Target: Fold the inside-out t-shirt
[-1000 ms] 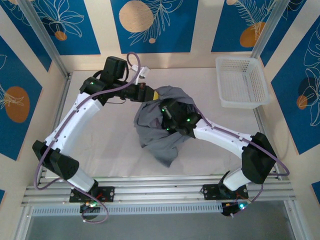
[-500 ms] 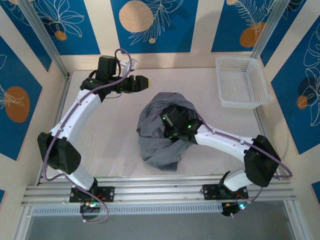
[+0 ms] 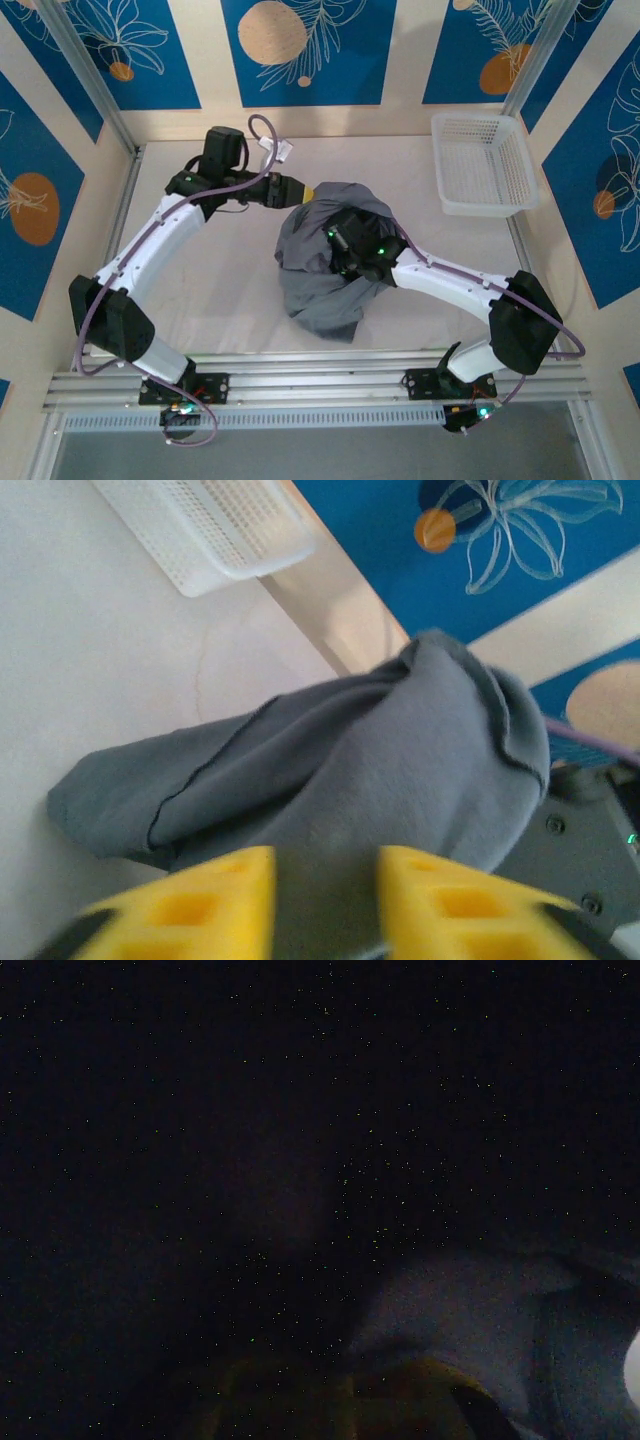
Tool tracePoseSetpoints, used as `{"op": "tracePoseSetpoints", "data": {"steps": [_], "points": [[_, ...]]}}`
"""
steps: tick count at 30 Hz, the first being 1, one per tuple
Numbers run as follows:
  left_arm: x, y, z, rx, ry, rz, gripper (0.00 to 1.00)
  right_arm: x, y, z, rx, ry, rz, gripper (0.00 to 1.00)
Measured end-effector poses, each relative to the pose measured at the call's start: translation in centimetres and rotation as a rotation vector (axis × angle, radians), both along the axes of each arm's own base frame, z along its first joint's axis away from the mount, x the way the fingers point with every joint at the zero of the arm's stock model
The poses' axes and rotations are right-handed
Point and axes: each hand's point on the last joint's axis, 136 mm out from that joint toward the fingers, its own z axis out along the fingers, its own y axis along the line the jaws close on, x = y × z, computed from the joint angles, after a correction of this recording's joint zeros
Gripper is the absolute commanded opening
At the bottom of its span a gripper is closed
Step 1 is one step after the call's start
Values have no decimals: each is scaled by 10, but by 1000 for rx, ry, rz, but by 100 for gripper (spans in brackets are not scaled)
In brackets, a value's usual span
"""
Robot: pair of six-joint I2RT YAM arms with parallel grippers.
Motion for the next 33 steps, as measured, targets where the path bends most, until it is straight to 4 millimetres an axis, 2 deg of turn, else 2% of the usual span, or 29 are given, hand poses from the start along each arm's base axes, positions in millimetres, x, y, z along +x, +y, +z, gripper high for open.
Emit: {"op": "tracePoseSetpoints", "data": {"steps": [1, 8, 16, 17, 18, 19, 21, 23, 25, 27, 33], "points": [[-1, -1, -1, 2, -6, -6, 0, 0, 0, 0, 0, 0, 0, 0], [1, 1, 3, 11, -33, 19, 0, -1, 1, 0, 4, 4, 5, 0], [43, 18, 10, 99, -89, 252, 0, -7, 4, 2, 15, 21, 23, 0], [44, 19, 10, 97, -88, 256, 2, -8, 4, 2, 15, 20, 24, 0], [44, 18, 11, 86, -93, 251, 19, -8, 4, 2, 15, 20, 25, 0], [42, 14, 14, 64, -107, 226, 34, -8, 4, 2, 16, 20, 25, 0], [29, 3, 18, 42, -153, 147, 46, -8, 4, 3, 18, 18, 25, 0], [5, -13, 19, 66, -239, 49, 47, -6, 3, 3, 18, 17, 21, 0], [-29, -33, 24, 94, -361, -66, 46, -6, 3, 3, 17, 16, 22, 0], [-49, -41, 33, 105, -486, -127, 47, -7, 3, 3, 16, 10, 31, 0], [-43, -30, 47, 184, -697, -124, 55, -7, 3, 3, 18, 13, 34, 0]]}}
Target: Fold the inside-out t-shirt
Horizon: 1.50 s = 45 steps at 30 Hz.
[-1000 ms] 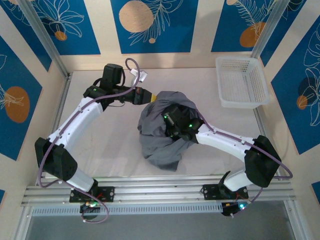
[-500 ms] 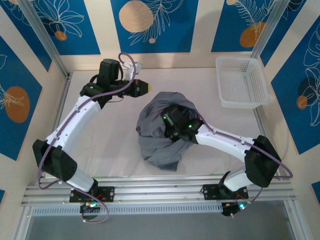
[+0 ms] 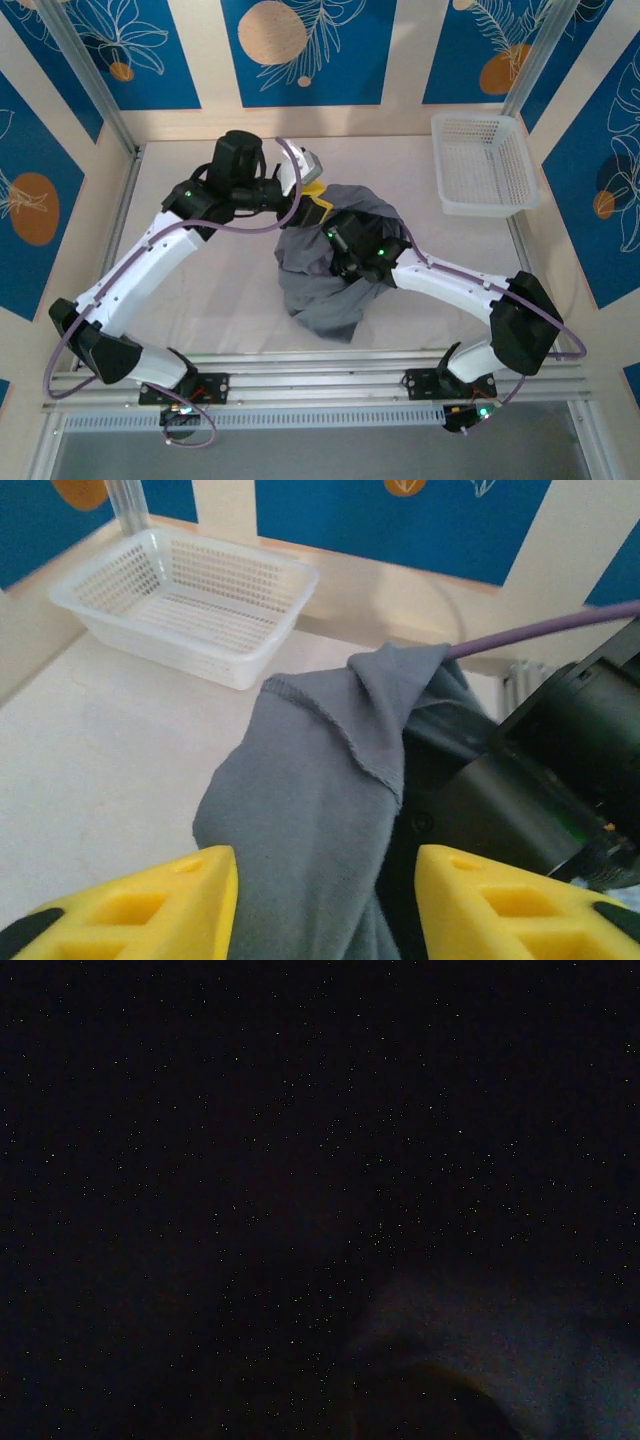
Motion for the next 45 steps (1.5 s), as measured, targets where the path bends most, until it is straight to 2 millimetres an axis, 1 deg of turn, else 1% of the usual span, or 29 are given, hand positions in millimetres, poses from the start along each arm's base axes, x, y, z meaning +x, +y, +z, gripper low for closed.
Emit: {"op": "tracePoseSetpoints", "data": {"steps": [2, 5, 6, 8, 9, 10, 11, 12, 17, 20, 21, 23, 26, 28, 30, 34, 35, 37, 39, 41, 42, 44, 45], "points": [[3, 0, -1, 21, -28, -8, 55, 0, 0, 0, 1, -1, 0, 0], [8, -4, -5, 49, -44, -27, 49, 0, 0, 1, 1, -1, 0, 0], [9, -6, -9, 58, -40, -32, 44, 0, 0, 1, 1, -1, 0, 0], [12, -8, -17, 76, -30, -41, 30, 1, 1, 1, 0, -1, 0, 0], [12, -9, -21, 83, -18, -43, 18, 1, 1, 1, 0, 0, 0, 0], [14, -10, -24, 89, -13, -43, 8, 1, 1, 1, -2, 1, 0, 0], [15, -10, -25, 92, -16, -42, 2, 1, 1, 0, -5, 5, 0, 0], [16, -10, -26, 94, -16, -40, 0, 1, 1, -2, -9, 8, 0, 0], [23, -6, -24, 100, -19, 14, 0, 1, 1, -3, -12, 11, -1, 0], [34, 2, -19, 103, -19, 109, 0, 3, 1, -4, -13, 12, -4, 0], [39, 5, -17, 104, -11, 148, 4, 3, 1, -5, -14, 14, -4, 0], [53, 14, -11, 99, 6, 228, 4, 3, 2, -8, -18, 20, 0, 0], [85, 31, 3, 74, 36, 353, 4, 0, 4, -11, -23, 29, 8, 0], [101, 41, 0, 71, 72, 418, 4, -1, 4, -10, -19, 33, 8, 0], [110, 46, -9, 78, 116, 450, 4, 0, 4, -10, -19, 36, 5, 0], [119, 49, -35, 110, 212, 491, 7, -1, 4, -10, -19, 41, 1, 0], [121, 50, -41, 117, 233, 502, 7, -1, 3, -9, -19, 40, 1, 0], [128, 56, -54, 134, 279, 533, 0, -1, 3, -8, -18, 39, -1, 0], [135, 66, -65, 155, 314, 583, 0, 0, 2, -3, -11, 32, -12, 0], [143, 78, -77, 185, 336, 641, 0, 1, 0, 7, 7, 17, -31, 0], [146, 85, -85, 203, 351, 672, 0, 2, -2, 15, 22, 1, -47, 0], [151, 98, -105, 234, 388, 725, 0, 7, -7, 34, 56, -49, -98, 0], [152, 106, -120, 252, 418, 751, 0, 11, -13, 46, 74, -82, -135, 0]]}}
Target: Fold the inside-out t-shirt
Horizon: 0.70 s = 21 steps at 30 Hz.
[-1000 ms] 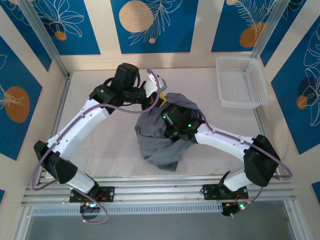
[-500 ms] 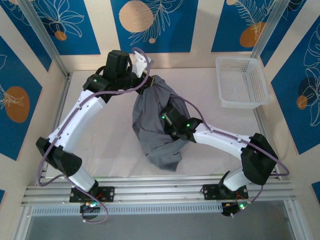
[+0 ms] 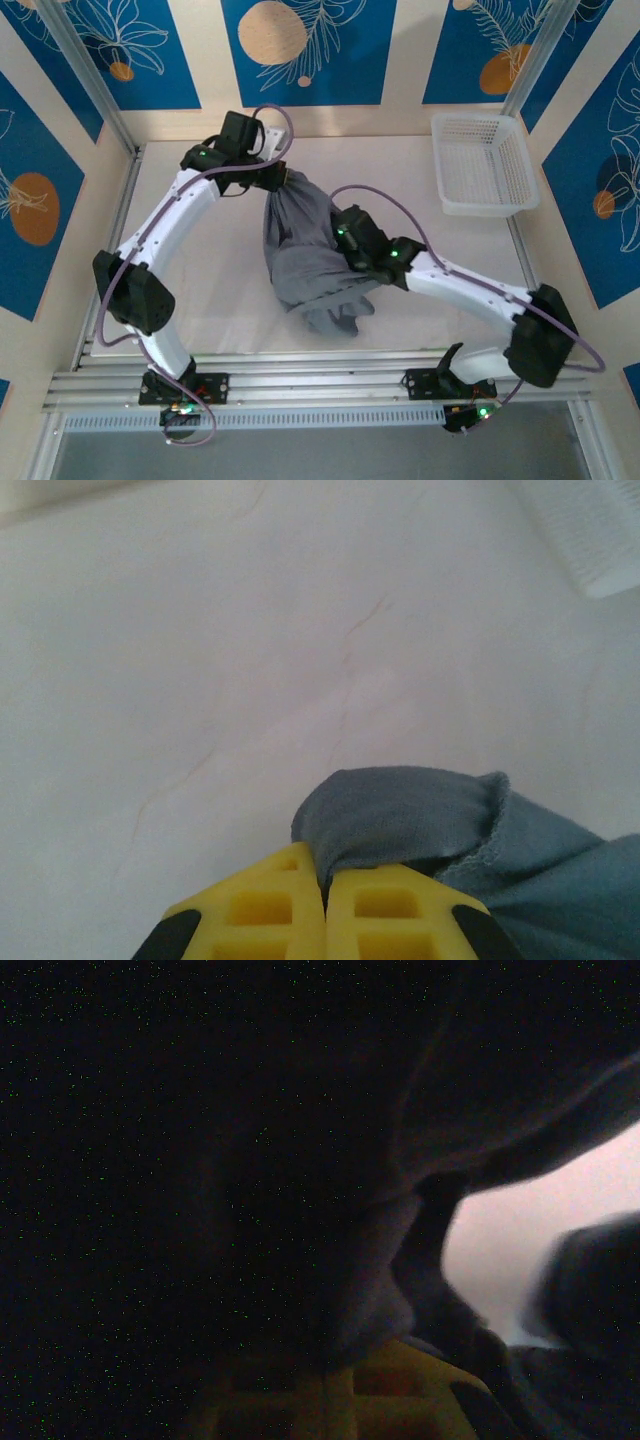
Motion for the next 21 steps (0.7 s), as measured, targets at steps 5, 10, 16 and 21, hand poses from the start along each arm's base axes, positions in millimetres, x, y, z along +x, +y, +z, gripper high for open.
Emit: {"op": "tracePoseSetpoints", "data": {"steps": [5, 10, 16, 21], "points": [[-15, 47, -98, 46, 210, 158, 0, 39, -39, 62, 86, -176, -282, 0], [-45, 84, -155, 58, 333, 288, 0, 87, -113, 95, 160, -177, -644, 0], [-43, 89, -123, -70, 250, 331, 69, 94, -141, 114, 279, -115, -772, 0], [-51, 37, -16, -330, 59, 161, 80, 106, -131, 99, 273, -15, -801, 0]]}}
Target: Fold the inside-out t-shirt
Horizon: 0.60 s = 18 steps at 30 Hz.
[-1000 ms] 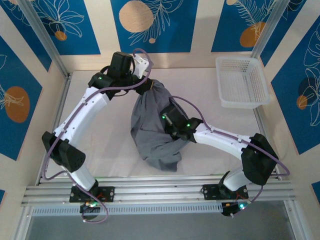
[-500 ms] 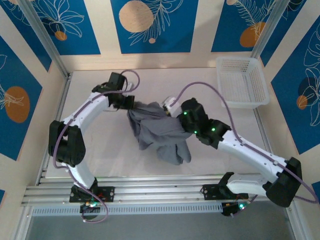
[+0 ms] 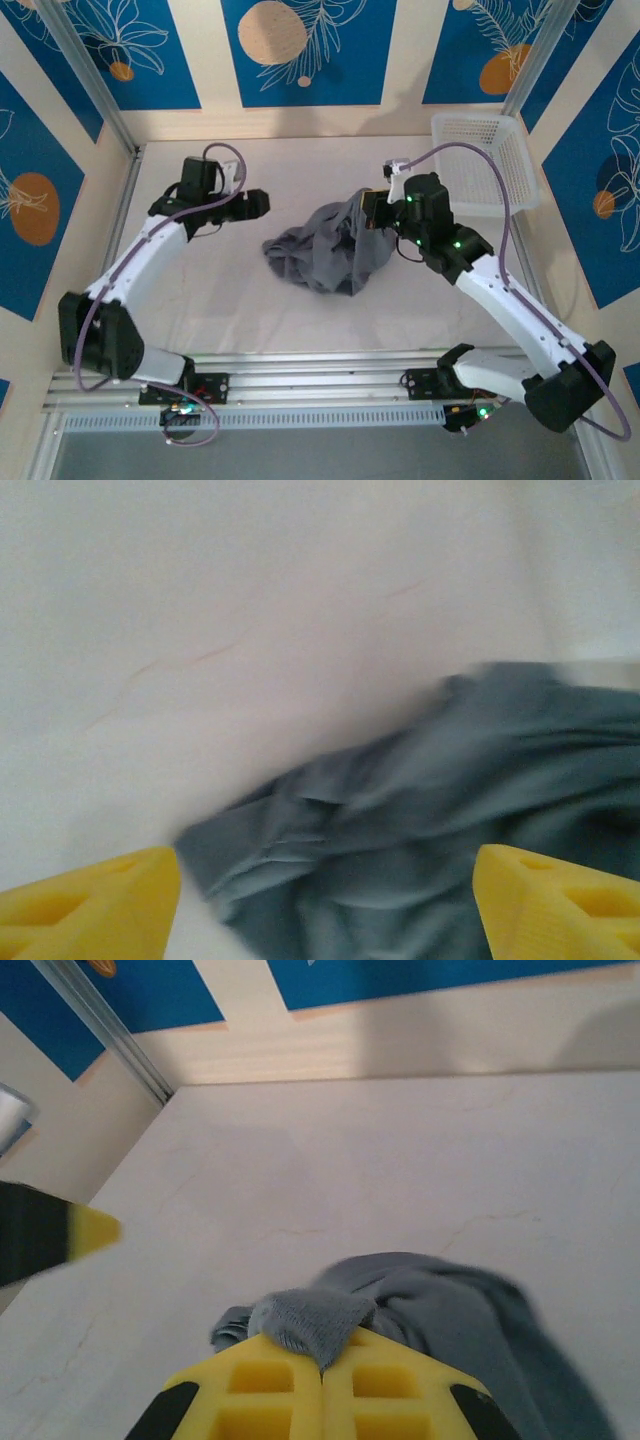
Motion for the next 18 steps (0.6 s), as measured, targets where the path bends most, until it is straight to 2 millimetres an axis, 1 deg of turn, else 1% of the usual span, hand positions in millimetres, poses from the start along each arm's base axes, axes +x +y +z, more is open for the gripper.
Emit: {"op": "tracePoseSetpoints", "data": {"steps": [1, 3, 4, 5, 6, 7, 8, 11, 12, 13, 14, 15, 16, 17, 18], "points": [[-8, -18, 24, -31, -52, -58, 80, 3, 1, -4, 5, 24, -8, 0], [-31, -59, 59, -72, -137, -191, 81, 8, 2, -8, 21, 61, -26, 0], [-46, -80, 70, -91, -166, -265, 82, 9, 3, -7, 33, 78, -34, 0], [-57, -95, 74, -99, -183, -320, 83, 10, 4, -6, 43, 87, -34, 0], [-72, -112, 74, -101, -186, -383, 83, 10, 7, -3, 60, 94, -26, 0], [-80, -122, 68, -95, -174, -418, 83, 10, 9, 2, 77, 95, -14, 0], [-83, -129, 61, -86, -157, -434, 83, 9, 12, 7, 94, 95, -1, 0], [-72, -143, 24, -53, -78, -445, 83, 4, 21, 22, 145, 92, 41, 0], [-68, -149, 8, -49, -43, -454, 80, 3, 23, 25, 160, 93, 50, 0], [-65, -154, -6, -48, -11, -466, 71, 2, 24, 27, 169, 96, 57, 0], [-63, -159, -19, -46, 19, -476, 55, 1, 25, 28, 175, 97, 60, 0], [-61, -163, -33, -42, 51, -483, 14, 0, 25, 28, 178, 102, 61, 0], [-60, -165, -44, -37, 79, -487, 0, -1, 24, 27, 177, 109, 58, 0], [-60, -166, -50, -34, 96, -490, 0, -1, 21, 25, 179, 119, 49, 0], [-61, -166, -51, -37, 102, -494, 0, 0, 17, 23, 179, 132, 34, 0]]}}
